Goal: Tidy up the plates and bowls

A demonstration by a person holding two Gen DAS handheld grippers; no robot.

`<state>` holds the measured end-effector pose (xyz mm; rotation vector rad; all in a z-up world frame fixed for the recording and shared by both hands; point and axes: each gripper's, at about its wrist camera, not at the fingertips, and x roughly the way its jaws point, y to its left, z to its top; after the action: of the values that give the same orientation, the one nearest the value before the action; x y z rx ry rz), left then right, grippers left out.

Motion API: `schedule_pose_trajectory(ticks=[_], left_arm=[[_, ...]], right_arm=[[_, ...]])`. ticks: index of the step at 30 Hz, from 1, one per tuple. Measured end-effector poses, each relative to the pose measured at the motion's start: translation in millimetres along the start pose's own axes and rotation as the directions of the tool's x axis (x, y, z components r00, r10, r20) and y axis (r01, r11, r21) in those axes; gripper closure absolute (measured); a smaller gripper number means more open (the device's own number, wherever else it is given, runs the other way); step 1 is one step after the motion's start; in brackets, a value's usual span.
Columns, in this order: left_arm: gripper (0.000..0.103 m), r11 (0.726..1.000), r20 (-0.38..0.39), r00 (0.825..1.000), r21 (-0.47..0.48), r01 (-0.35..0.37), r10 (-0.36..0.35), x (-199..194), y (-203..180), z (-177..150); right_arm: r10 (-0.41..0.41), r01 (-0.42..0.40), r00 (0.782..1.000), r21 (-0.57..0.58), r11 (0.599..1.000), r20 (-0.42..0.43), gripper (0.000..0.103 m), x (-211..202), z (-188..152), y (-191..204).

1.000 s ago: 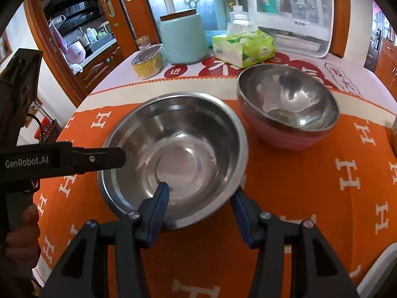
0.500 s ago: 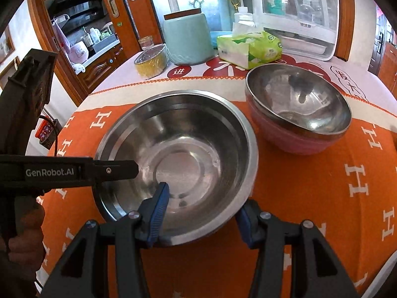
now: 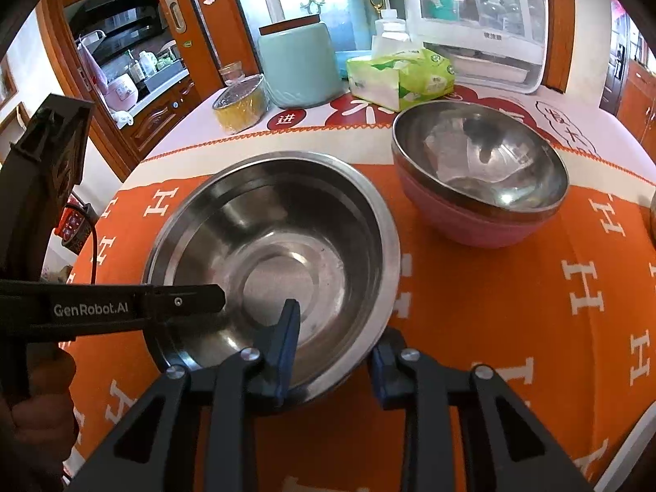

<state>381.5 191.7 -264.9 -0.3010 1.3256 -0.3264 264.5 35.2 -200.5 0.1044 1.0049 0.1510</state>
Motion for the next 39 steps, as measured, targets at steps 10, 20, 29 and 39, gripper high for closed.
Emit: schedule_pose_trajectory(ticks=[10, 20, 29, 39], left_arm=[[0.089, 1.0, -0.037, 0.999, 0.013, -0.017, 0.017, -13.2, -3.0, -22.1], [0.088, 0.997, -0.041, 0.999, 0.078, -0.012, 0.016, -44.7, -25.6, -56.8], [0.087, 0.987, -0.023, 1.0, 0.162, -0.009, 0.013, -67.9, -55.6, -84.5], [0.085, 0.975, -0.029, 1.0, 0.221, -0.003, 0.01, -81.5, -90.1, -121.9]], right_arm=[[0.006, -0.006, 1.0, 0.045, 0.999, -0.01, 0.077, -14.9, -9.9, 1.2], [-0.021, 0.021, 1.0, 0.007, 1.0, 0.017, 0.077, -57.8, -24.2, 4.8], [-0.044, 0.043, 0.996, 0.017, 0.999, 0.072, 0.077, -100.1, -45.1, -4.0], [-0.073, 0.072, 0.992, 0.018, 0.997, 0.105, 0.078, -138.2, -73.2, -23.0]])
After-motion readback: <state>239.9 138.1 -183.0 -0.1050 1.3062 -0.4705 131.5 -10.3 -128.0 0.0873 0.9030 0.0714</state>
